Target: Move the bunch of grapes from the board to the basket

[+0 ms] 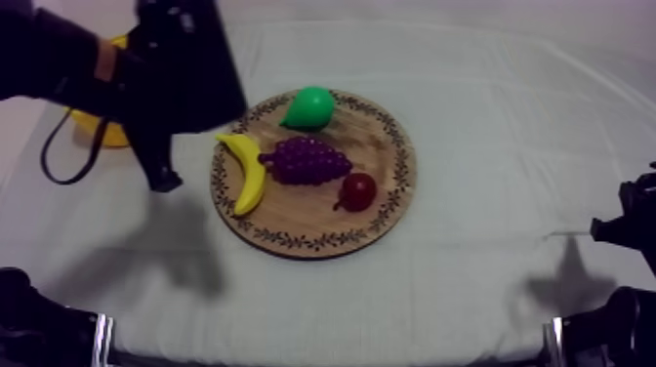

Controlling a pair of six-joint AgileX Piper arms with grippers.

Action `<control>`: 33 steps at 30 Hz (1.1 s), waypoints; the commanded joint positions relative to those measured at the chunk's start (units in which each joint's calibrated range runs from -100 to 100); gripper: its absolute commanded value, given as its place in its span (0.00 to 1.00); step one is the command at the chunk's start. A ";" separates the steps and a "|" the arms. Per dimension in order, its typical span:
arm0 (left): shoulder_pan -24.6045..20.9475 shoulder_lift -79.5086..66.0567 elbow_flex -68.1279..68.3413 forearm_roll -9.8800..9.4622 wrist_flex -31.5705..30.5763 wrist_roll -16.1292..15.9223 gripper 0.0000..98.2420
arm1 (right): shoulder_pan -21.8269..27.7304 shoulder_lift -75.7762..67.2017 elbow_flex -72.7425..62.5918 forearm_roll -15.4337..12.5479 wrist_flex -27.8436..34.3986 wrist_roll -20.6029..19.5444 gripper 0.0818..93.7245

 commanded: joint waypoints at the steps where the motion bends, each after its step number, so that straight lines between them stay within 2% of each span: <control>1: 0.93 6.41 -5.16 0.10 0.41 -1.01 0.00 | -0.02 0.01 -0.05 -0.01 -0.02 0.03 0.00; 9: 2.64 17.90 -15.49 0.31 3.22 -2.36 0.00 | -0.02 0.01 -0.05 -0.01 -0.02 0.04 0.00; 18: 2.53 29.17 -31.53 0.88 14.00 -3.83 0.00 | -0.02 0.01 -0.05 -0.01 -0.02 0.04 0.00; 22: 2.24 32.34 -35.53 1.21 16.47 -4.40 0.00 | -0.02 0.01 -0.05 -0.01 -0.02 0.04 0.00; 25: 2.18 34.04 -37.43 1.41 17.00 -4.95 0.07 | -0.02 0.01 -0.05 -0.01 -0.02 0.04 0.00; 33: 2.04 36.80 -39.28 1.14 17.26 -4.86 0.34 | -0.02 0.01 -0.05 -0.01 -0.02 0.04 0.00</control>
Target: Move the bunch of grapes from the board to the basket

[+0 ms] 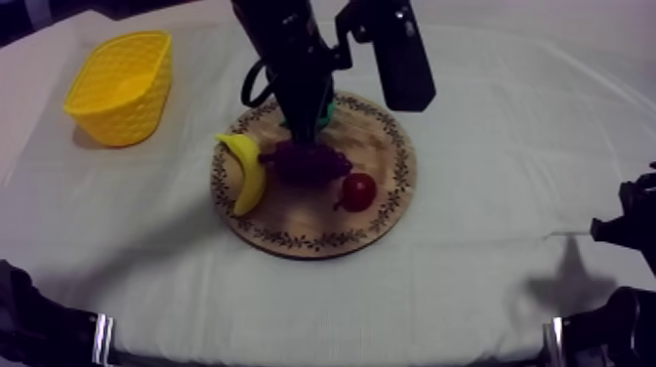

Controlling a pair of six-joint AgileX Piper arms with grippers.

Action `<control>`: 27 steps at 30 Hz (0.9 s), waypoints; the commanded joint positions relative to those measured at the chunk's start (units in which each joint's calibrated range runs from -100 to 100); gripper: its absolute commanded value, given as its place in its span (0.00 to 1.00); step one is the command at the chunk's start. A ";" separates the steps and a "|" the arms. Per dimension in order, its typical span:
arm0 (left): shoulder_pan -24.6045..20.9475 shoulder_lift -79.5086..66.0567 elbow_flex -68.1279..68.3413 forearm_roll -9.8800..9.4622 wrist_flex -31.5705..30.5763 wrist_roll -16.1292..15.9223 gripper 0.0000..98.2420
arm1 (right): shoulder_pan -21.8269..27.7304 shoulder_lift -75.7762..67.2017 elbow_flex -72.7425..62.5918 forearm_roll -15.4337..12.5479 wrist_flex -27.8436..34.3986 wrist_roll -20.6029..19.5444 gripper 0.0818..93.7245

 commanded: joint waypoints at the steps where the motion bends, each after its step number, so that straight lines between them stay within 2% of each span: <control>1: -0.03 0.13 0.11 -0.25 0.04 0.17 0.38 | -0.02 0.01 -0.05 -0.01 -0.02 0.01 0.00; 6: 0.01 -0.03 1.23 -0.70 0.02 0.48 0.53 | -0.02 0.01 -0.05 -0.01 -0.02 0.01 0.00; 12: -0.72 0.71 3.45 -0.55 -0.76 0.24 0.66 | -0.02 0.01 -0.05 -0.01 -0.02 0.01 0.00; 27: -3.02 13.30 1.17 1.26 -2.37 -1.22 0.76 | -0.02 0.01 -0.05 -0.01 -0.02 0.01 0.00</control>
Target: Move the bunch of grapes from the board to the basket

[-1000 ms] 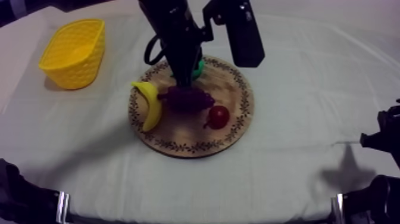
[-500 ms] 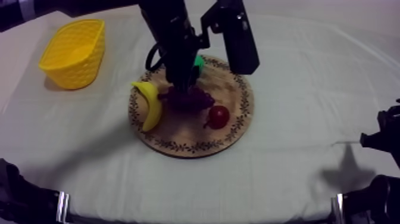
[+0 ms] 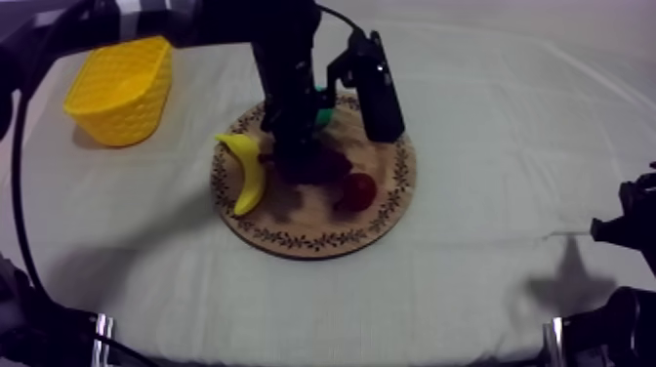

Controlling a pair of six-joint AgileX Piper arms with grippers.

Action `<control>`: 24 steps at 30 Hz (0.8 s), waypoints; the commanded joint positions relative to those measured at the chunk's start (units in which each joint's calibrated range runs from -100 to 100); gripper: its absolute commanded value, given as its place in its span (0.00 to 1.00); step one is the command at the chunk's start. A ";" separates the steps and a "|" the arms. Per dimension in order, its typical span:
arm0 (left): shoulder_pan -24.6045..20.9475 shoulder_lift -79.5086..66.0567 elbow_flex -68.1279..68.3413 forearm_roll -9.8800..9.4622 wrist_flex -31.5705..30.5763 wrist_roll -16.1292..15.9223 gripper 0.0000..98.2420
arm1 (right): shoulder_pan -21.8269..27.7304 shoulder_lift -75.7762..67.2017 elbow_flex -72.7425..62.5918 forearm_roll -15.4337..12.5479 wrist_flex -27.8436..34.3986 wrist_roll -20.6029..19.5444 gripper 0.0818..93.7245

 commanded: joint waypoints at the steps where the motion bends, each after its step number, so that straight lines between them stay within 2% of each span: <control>1: 0.13 1.30 -0.29 0.10 0.14 0.07 0.76 | -0.02 0.01 -0.05 -0.01 -0.02 -0.02 0.00; 17: 1.27 8.77 -5.07 0.36 2.85 1.06 0.76 | -0.02 0.01 -0.05 -0.01 -0.02 -0.02 0.00; 24: 1.15 11.68 -7.72 0.20 4.66 2.44 0.65 | -0.02 0.01 -0.05 -0.01 -0.02 -0.02 0.00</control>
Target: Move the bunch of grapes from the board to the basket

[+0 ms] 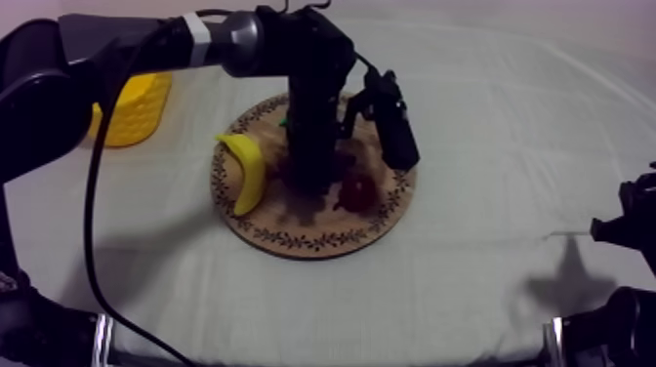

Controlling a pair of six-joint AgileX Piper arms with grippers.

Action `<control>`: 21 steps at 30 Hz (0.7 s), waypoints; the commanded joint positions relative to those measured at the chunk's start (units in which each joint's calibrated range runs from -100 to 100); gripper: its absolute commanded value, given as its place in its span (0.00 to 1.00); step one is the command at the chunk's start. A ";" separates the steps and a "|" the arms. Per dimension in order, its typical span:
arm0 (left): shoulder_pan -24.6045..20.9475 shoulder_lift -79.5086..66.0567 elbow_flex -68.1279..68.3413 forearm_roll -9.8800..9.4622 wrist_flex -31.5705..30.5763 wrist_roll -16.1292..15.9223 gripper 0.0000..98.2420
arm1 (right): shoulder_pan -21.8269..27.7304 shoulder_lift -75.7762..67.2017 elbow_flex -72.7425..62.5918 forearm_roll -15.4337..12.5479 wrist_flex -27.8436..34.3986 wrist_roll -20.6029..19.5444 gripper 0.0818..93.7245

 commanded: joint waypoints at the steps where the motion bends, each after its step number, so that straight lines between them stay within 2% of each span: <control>1: -0.04 0.35 -0.33 -0.12 0.25 0.37 0.63 | -0.02 0.01 -0.05 -0.01 -0.02 -0.02 0.00; 8: -0.23 1.17 -0.80 -0.39 0.41 1.41 0.53 | -0.02 0.01 -0.05 -0.01 -0.02 -0.02 0.00; 21: -0.69 -6.90 3.88 0.05 -3.54 1.88 0.46 | -0.02 0.01 -0.05 -0.01 -0.02 -0.02 0.00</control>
